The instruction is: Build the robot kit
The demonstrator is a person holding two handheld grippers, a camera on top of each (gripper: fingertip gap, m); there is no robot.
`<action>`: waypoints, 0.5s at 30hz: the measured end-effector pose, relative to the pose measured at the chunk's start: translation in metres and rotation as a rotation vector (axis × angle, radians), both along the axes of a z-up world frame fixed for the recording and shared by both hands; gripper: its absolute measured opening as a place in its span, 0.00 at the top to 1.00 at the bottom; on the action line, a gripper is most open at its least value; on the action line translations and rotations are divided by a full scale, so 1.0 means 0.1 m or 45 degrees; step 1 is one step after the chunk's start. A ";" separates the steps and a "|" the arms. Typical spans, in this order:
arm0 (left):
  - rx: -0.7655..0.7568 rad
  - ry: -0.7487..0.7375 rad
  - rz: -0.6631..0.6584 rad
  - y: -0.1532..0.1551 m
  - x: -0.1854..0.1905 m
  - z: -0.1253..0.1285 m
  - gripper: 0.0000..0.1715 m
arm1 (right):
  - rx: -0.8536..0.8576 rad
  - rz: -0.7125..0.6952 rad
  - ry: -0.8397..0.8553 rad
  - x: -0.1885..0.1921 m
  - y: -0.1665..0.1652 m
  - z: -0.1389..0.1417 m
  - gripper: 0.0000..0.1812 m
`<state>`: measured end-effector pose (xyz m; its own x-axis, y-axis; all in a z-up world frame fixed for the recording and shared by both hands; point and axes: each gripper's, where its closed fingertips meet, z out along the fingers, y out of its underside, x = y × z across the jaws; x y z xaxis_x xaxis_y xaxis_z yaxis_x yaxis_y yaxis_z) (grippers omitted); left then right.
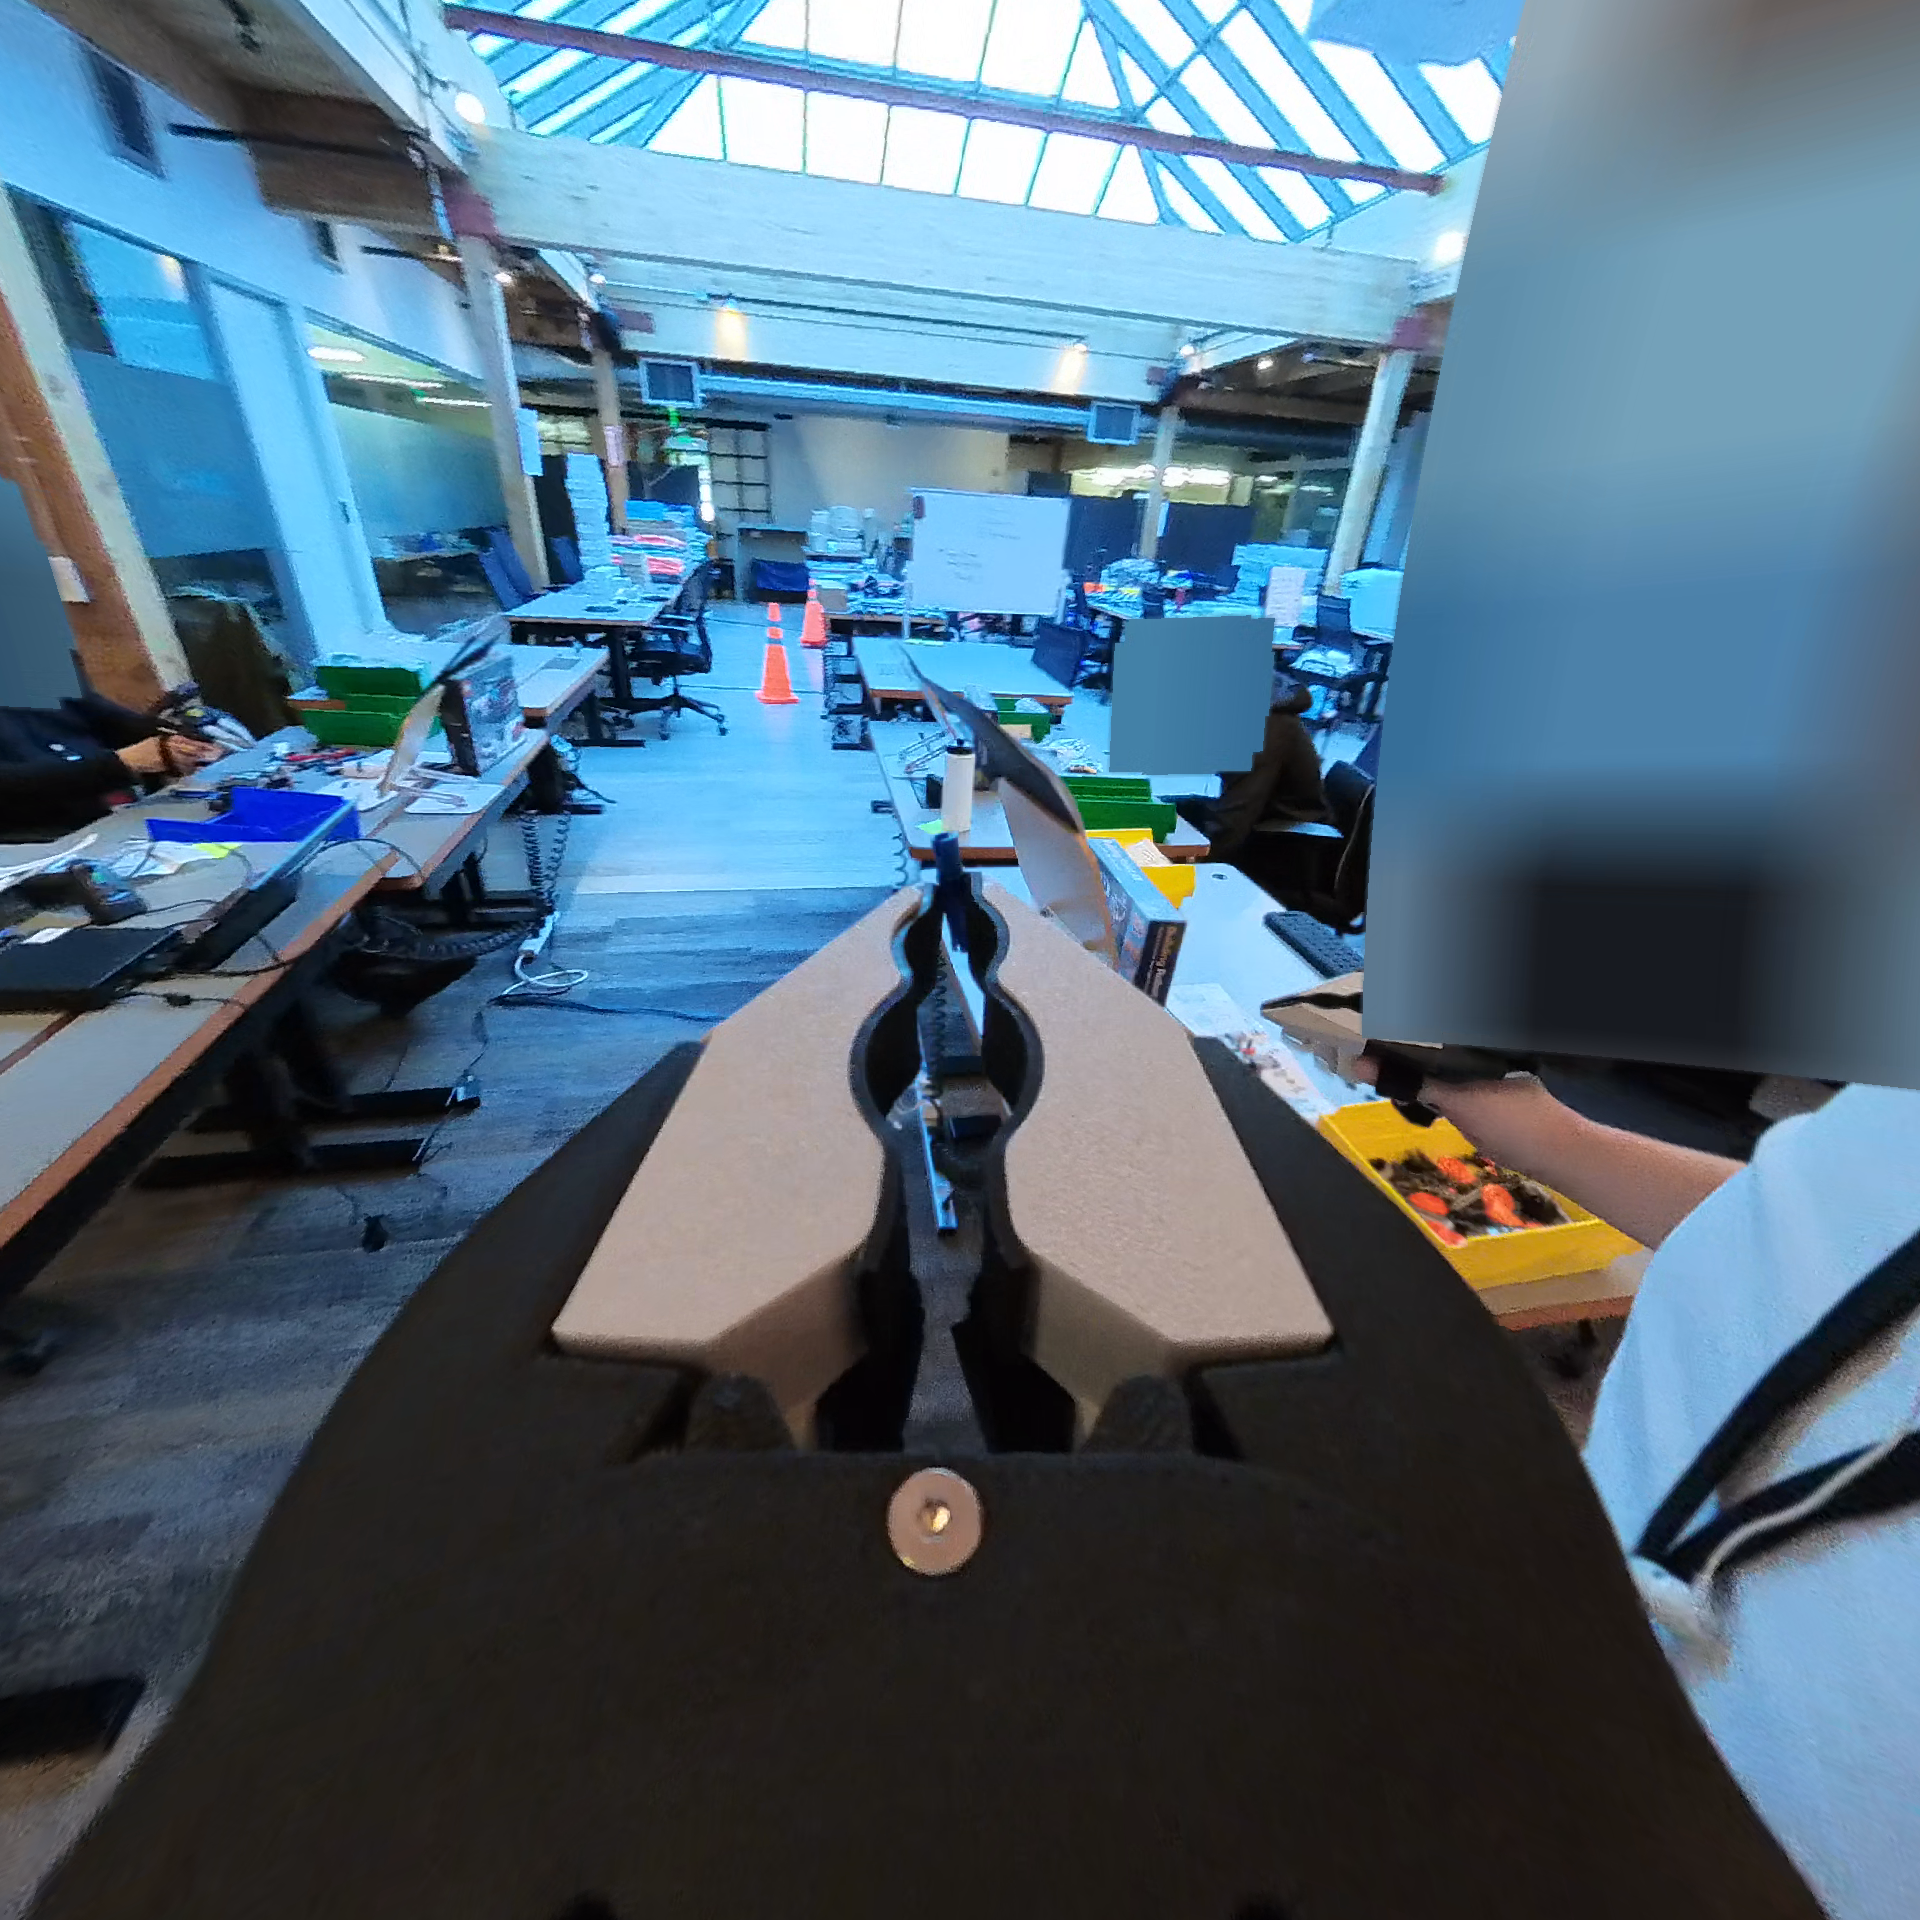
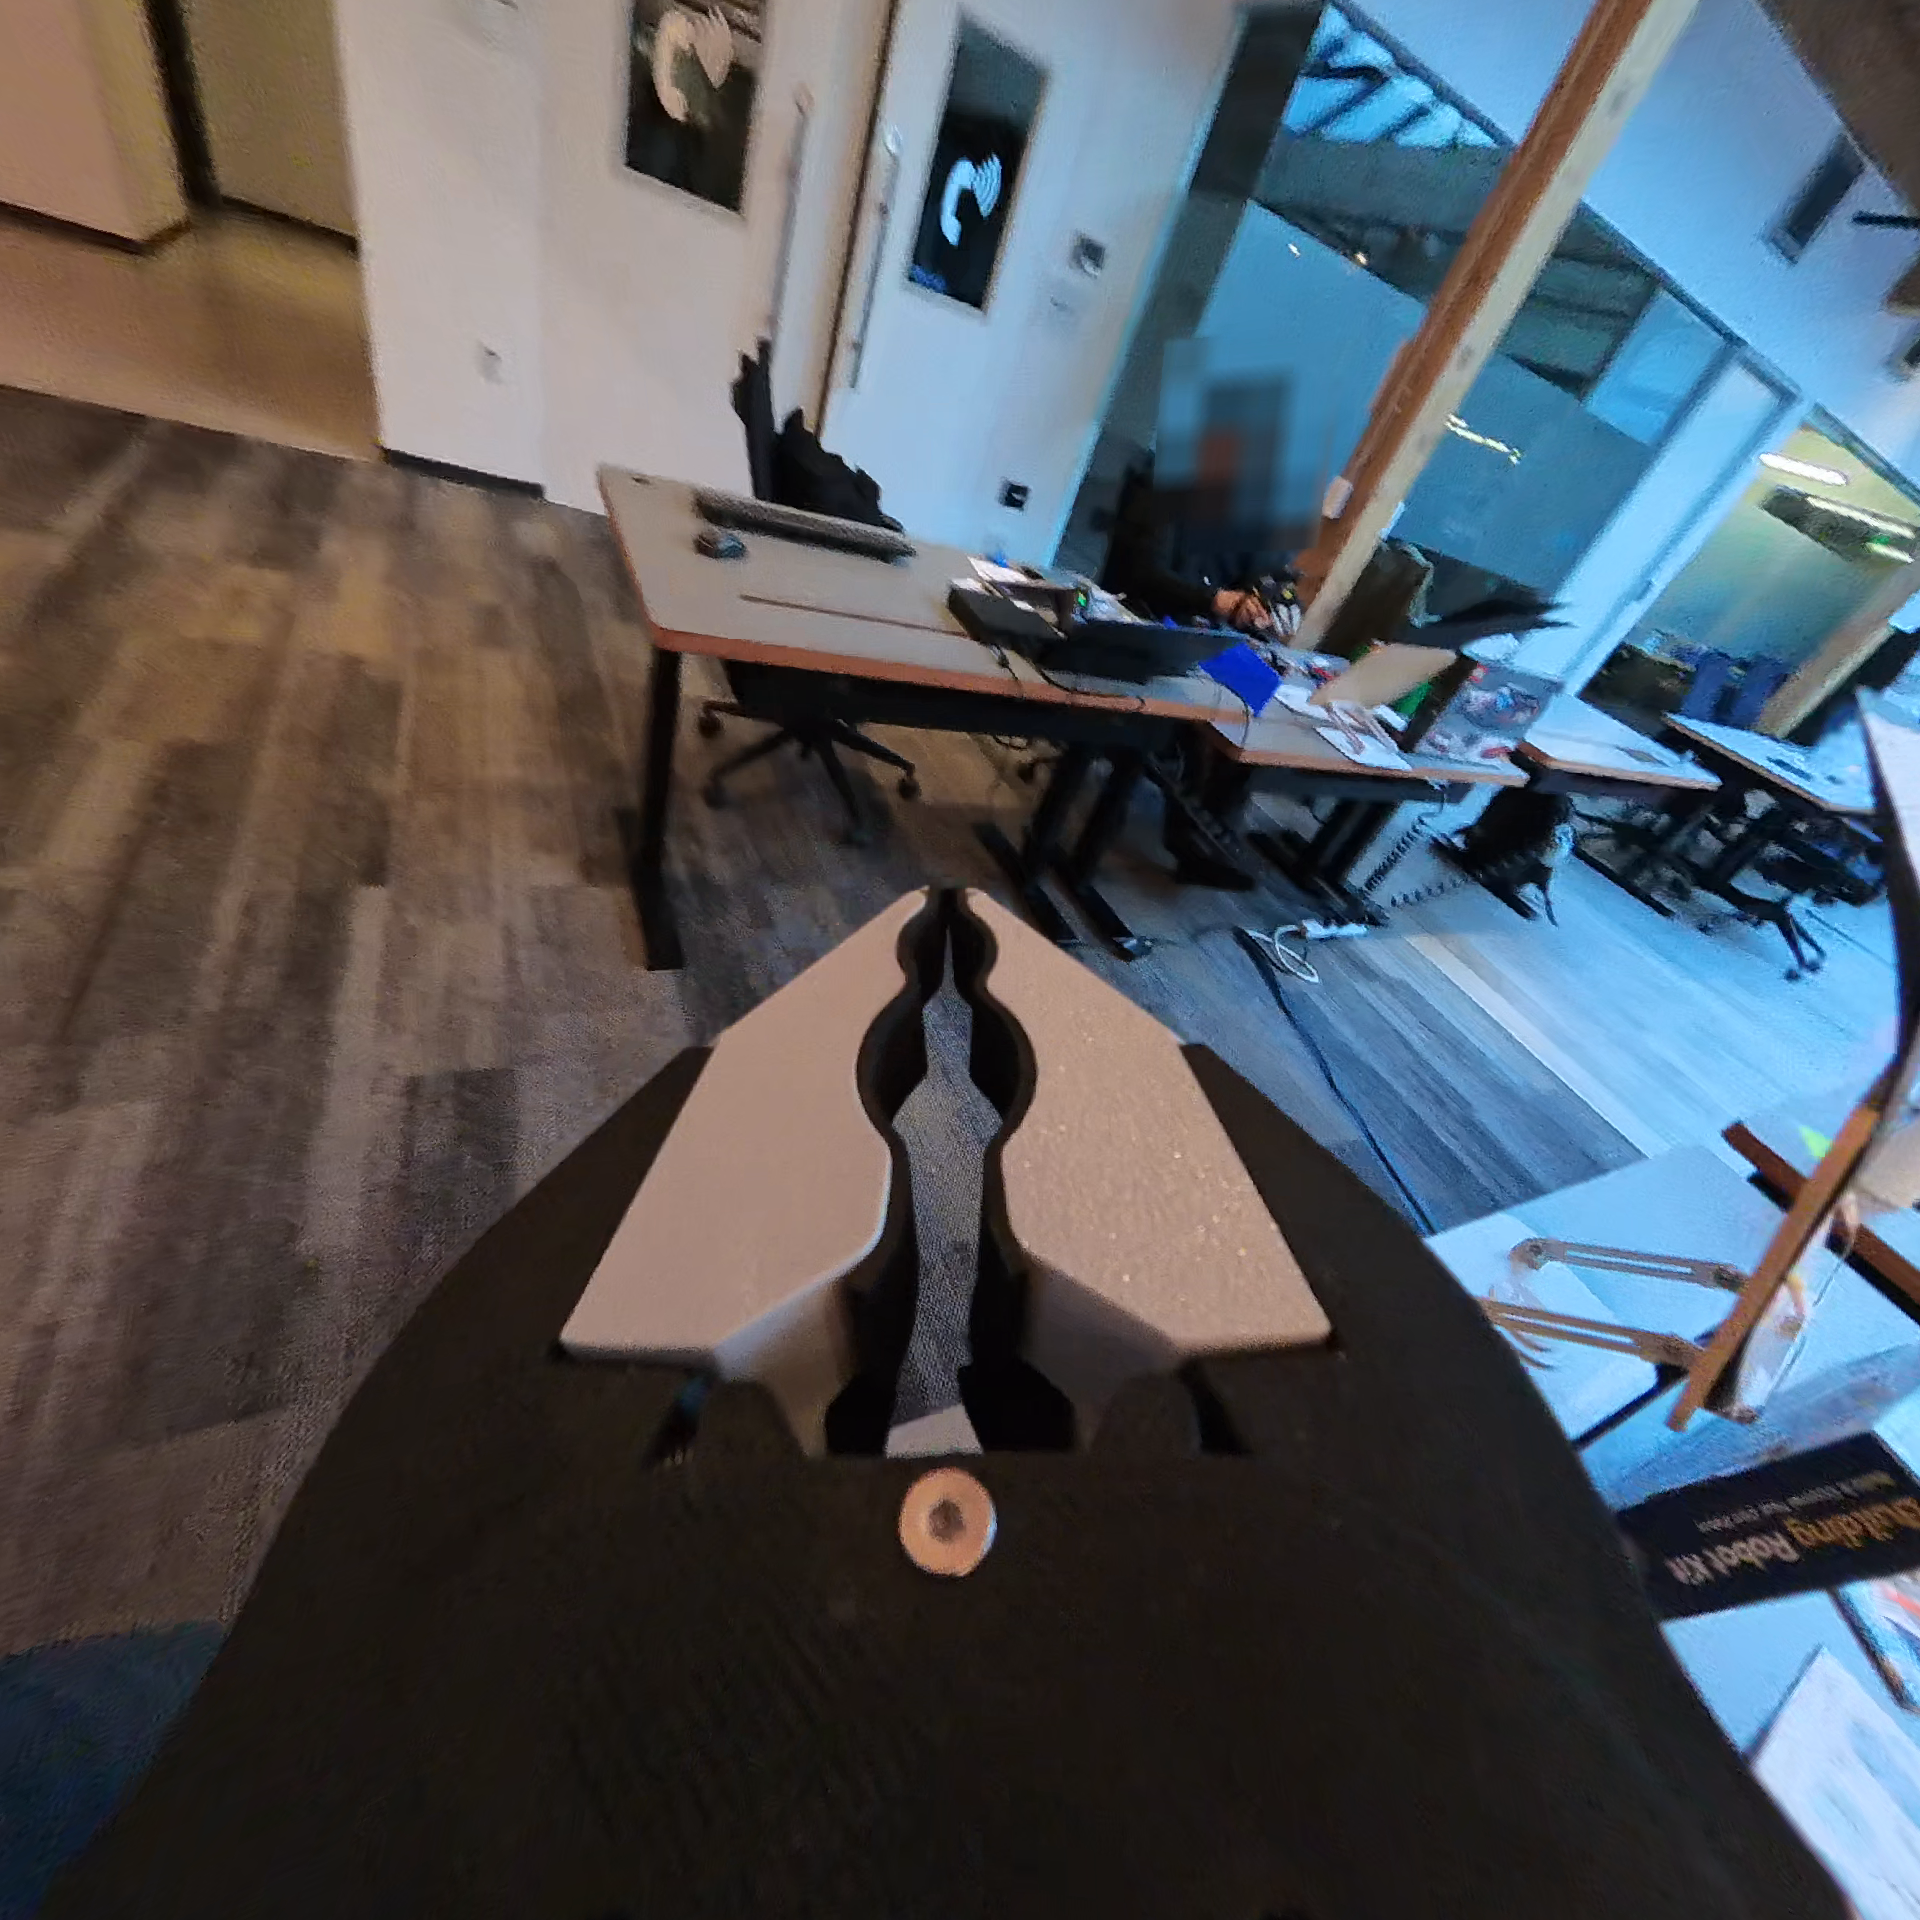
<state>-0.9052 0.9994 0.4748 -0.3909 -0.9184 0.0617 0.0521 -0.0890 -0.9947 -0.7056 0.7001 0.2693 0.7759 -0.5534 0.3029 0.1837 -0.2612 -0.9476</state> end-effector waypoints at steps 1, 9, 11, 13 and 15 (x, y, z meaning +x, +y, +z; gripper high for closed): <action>-0.017 -0.008 -0.026 0.17 0.22 -0.07 0.99 | 0.006 -0.020 0.023 0.18 0.12 -0.07 1.00; -0.178 0.081 -0.077 1.58 2.21 -0.78 0.99 | -0.101 -0.172 0.351 2.00 1.33 -1.38 1.00; -0.172 0.111 -0.111 1.86 2.74 -0.86 0.99 | -0.178 -0.186 0.419 2.43 1.57 -1.63 1.00; -0.160 0.121 -0.142 2.08 3.30 -0.92 1.00 | -0.217 -0.244 0.504 2.91 1.72 -1.83 1.00; -0.149 0.111 -0.173 2.27 3.92 -1.01 0.99 | -0.202 -0.311 0.552 3.41 1.82 -1.98 1.00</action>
<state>-0.5133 1.2263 0.3740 -0.4989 -0.8422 0.2042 -0.0545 -0.2047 -0.9773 -0.3648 0.8821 0.0708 0.7026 -0.7074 0.0774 -0.3009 -0.3938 -0.8685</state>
